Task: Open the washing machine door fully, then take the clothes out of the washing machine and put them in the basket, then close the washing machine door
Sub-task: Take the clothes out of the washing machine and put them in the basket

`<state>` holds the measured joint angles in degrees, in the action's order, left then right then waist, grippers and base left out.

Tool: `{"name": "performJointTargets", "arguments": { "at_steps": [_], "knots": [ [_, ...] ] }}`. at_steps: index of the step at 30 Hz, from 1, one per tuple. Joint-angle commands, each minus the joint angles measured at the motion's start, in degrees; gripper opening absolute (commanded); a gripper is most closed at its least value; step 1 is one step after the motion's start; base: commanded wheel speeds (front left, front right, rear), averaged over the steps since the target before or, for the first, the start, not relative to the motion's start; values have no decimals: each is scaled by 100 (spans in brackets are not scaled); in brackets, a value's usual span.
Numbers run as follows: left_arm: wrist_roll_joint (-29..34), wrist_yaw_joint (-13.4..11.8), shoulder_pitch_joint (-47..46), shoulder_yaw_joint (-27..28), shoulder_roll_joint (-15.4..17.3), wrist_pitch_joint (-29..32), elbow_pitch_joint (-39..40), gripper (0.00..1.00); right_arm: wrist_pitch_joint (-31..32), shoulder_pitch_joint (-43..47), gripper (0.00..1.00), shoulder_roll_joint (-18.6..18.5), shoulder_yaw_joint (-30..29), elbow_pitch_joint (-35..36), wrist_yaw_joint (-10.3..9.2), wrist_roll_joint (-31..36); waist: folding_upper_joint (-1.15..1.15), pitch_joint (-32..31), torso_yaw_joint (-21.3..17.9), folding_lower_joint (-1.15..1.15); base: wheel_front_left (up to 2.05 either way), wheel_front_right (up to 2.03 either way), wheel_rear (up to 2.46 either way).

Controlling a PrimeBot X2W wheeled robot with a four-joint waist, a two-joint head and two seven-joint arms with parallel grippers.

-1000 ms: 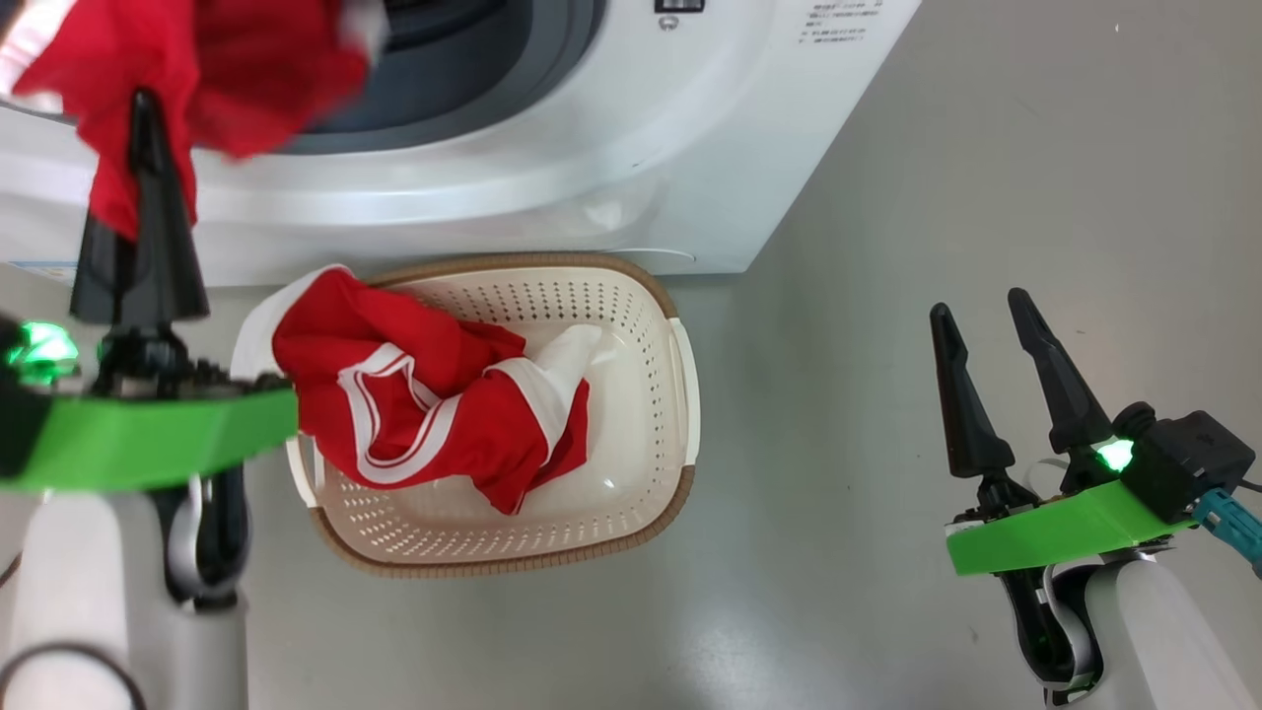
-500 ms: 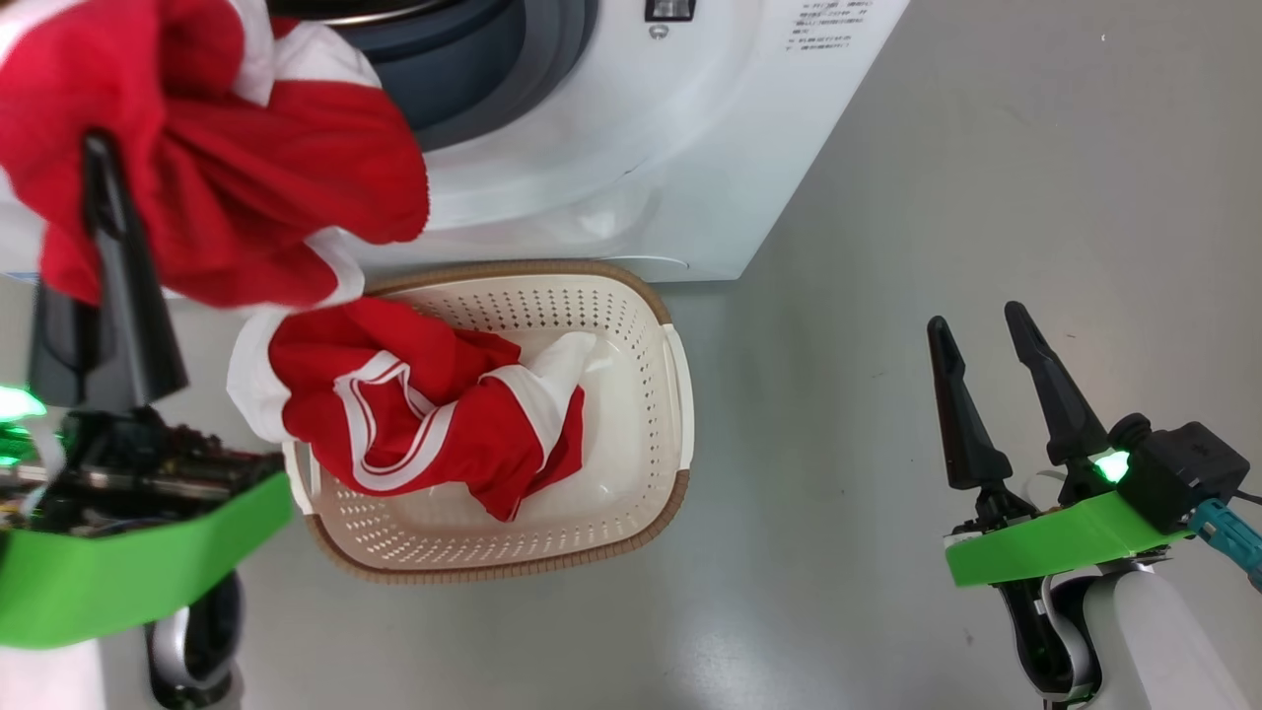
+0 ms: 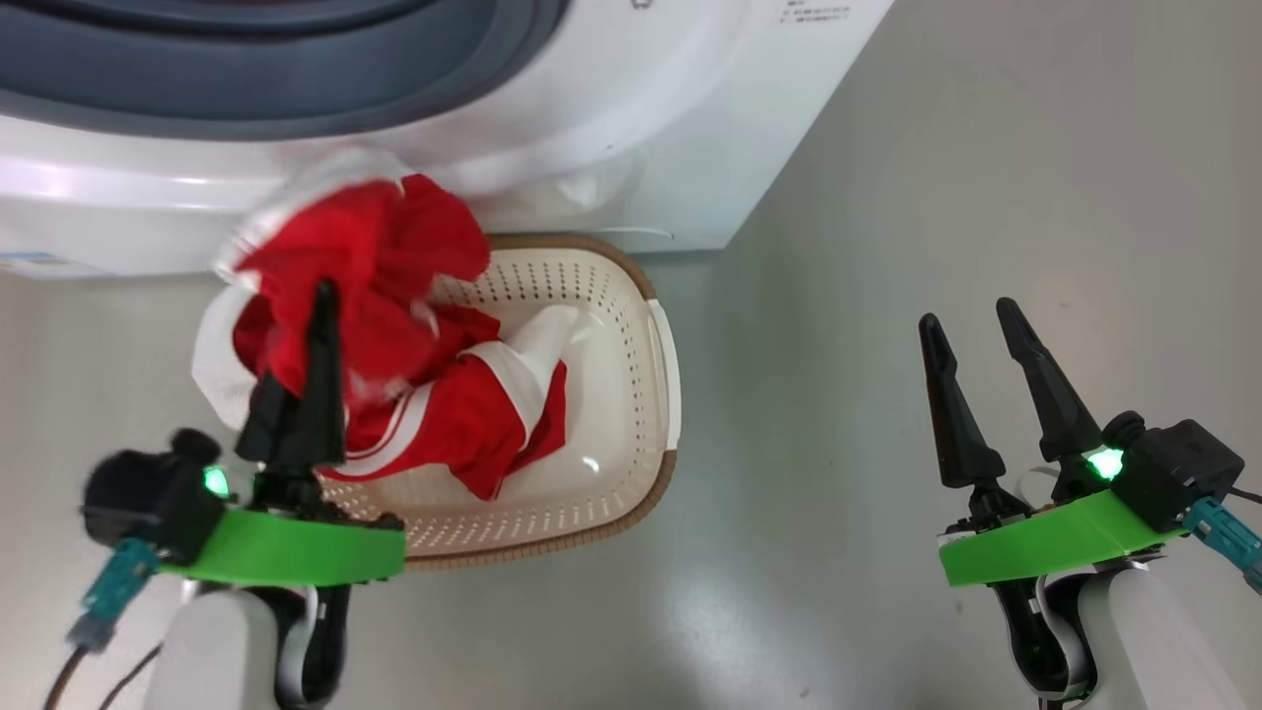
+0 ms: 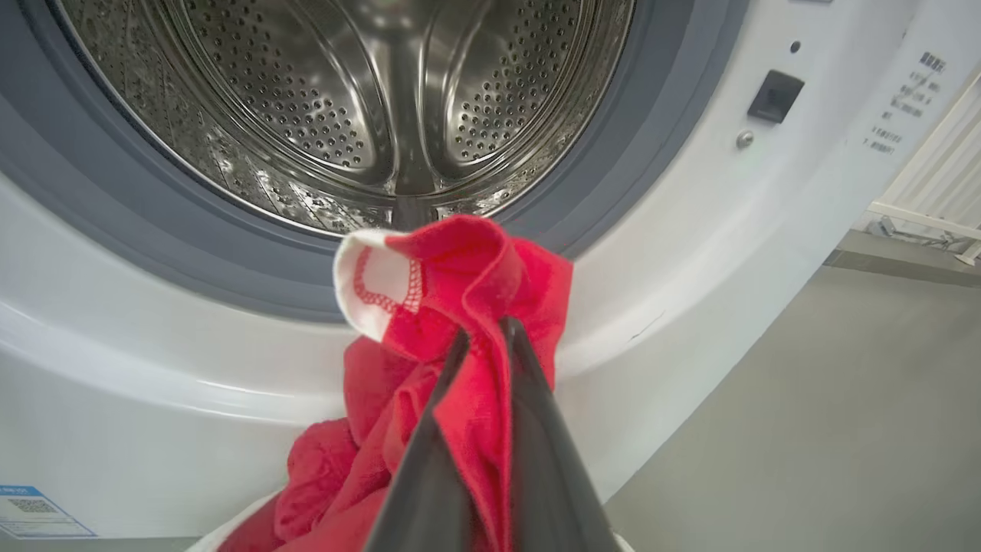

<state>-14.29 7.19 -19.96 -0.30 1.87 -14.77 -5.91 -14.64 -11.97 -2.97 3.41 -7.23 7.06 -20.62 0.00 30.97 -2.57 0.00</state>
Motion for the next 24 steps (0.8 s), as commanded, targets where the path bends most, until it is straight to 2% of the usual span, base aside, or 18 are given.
{"name": "performJointTargets", "arguments": {
  "at_steps": [1,12,24],
  "knots": [
    [37,30,-30,120,101,-23,-142,0,-36,-15,100,9,144,161,43,-24,0,211,-74,0,0,0,0],
    [143,30,-607,-111,245,-23,-1666,0,-36,-246,100,9,113,279,43,-91,0,885,-243,0,0,0,0],
    [-12,30,-1439,-505,463,-23,-3336,0,-36,-501,100,9,129,380,43,-117,0,1488,-351,0,0,0,0]
  ]
}}
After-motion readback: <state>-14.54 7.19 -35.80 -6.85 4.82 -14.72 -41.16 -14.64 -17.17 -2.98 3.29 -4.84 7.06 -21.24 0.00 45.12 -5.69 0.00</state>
